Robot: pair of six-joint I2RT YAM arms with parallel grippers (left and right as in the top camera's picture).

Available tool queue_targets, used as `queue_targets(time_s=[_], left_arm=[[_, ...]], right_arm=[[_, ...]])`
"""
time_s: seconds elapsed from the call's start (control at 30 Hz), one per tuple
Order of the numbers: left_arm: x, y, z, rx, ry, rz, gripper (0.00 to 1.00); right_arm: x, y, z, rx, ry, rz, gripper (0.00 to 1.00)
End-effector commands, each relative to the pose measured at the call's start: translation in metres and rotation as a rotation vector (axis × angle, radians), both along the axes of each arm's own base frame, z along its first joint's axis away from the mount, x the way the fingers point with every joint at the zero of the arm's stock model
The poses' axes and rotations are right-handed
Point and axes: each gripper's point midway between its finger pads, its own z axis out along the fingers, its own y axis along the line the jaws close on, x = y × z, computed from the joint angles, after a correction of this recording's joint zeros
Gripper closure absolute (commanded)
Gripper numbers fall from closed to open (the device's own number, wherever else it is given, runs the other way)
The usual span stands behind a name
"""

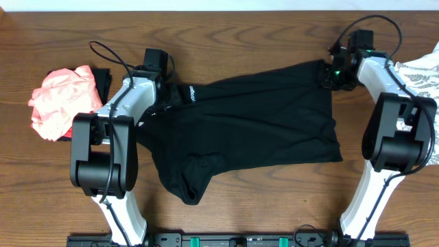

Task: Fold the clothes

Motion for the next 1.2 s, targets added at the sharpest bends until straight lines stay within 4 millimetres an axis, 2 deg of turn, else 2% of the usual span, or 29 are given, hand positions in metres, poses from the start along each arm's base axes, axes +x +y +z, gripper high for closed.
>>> queue_targets(time_s=[0.0, 0.23, 0.57, 0.77, 0.87, 0.97, 1.03, 1.1, 1.17], left_arm=[[-0.009, 0.018, -0.026, 0.044, 0.045, 0.027, 0.37], [0.020, 0.003, -0.017, -0.030, -0.081, -0.018, 0.37], [0.065, -0.001, 0.006, -0.027, -0.287, -0.067, 0.37], [0.072, -0.002, 0.015, 0.001, -0.317, -0.134, 0.37], [0.068, -0.002, 0.038, 0.009, -0.322, -0.152, 0.37], [0.059, -0.001, 0.086, 0.022, -0.373, -0.178, 0.37], [0.042, -0.003, 0.122, 0.005, -0.390, -0.170, 0.37], [0.017, -0.010, 0.147, -0.031, -0.374, -0.191, 0.37], [-0.016, -0.015, 0.163, -0.046, -0.324, -0.210, 0.37]], right_arm=[[-0.022, -0.051, -0.038, -0.131, 0.120, -0.124, 0.99], [-0.030, -0.057, -0.039, -0.125, 0.149, -0.147, 0.99], [-0.036, -0.057, -0.040, -0.120, 0.180, -0.173, 0.99], [-0.034, -0.057, -0.040, -0.116, 0.173, -0.185, 0.99], [-0.033, -0.052, -0.033, -0.108, 0.152, -0.107, 0.99], [-0.028, -0.053, -0.006, -0.123, 0.099, -0.080, 0.99], [-0.023, -0.050, 0.025, -0.111, 0.037, -0.076, 0.98], [-0.024, -0.037, 0.060, -0.056, -0.016, -0.055, 0.98], [-0.039, -0.021, 0.090, -0.005, -0.023, -0.011, 0.98]])
